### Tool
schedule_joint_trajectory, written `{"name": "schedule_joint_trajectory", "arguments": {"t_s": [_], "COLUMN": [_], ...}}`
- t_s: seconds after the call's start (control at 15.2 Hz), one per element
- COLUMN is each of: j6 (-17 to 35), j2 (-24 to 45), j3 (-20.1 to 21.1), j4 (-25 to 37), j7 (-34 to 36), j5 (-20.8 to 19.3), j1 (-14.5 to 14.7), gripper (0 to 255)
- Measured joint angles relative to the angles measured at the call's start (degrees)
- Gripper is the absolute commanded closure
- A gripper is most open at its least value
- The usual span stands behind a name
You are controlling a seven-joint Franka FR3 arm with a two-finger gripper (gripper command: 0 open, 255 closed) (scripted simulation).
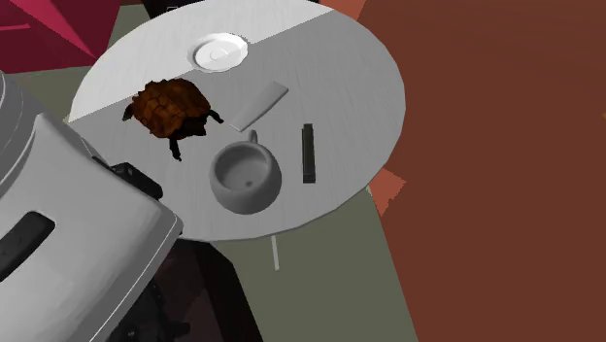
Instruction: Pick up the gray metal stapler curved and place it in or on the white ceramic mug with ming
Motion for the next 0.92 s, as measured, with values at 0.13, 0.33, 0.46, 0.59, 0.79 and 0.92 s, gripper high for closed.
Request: {"name": "schedule_joint_trajectory", "arguments": {"t_s": [0.13,0.33,0.46,0.59,0.79,0.92], "j6": [0.71,4.67,7.21,10.00,13.83,15.82], "j2": [1.14,6.05,10.30,14.19,20.38,24.54], "j3": [-0.26,-0.88,-1.58,-2.00,-2.61,-2.76], "j4": [0.38,0.99,2.52,3.37,5.40,7.34], "j7": [-0.79,-4.35,-7.50,-10.47,-15.17,-18.24], "j5": [-0.12,-0.24,-0.39,-0.36,-0.17,0.14], "j1": [0.25,1.85,2.92,4.08,5.64,6.70], "gripper": [0,0,0,0,0,0]}}
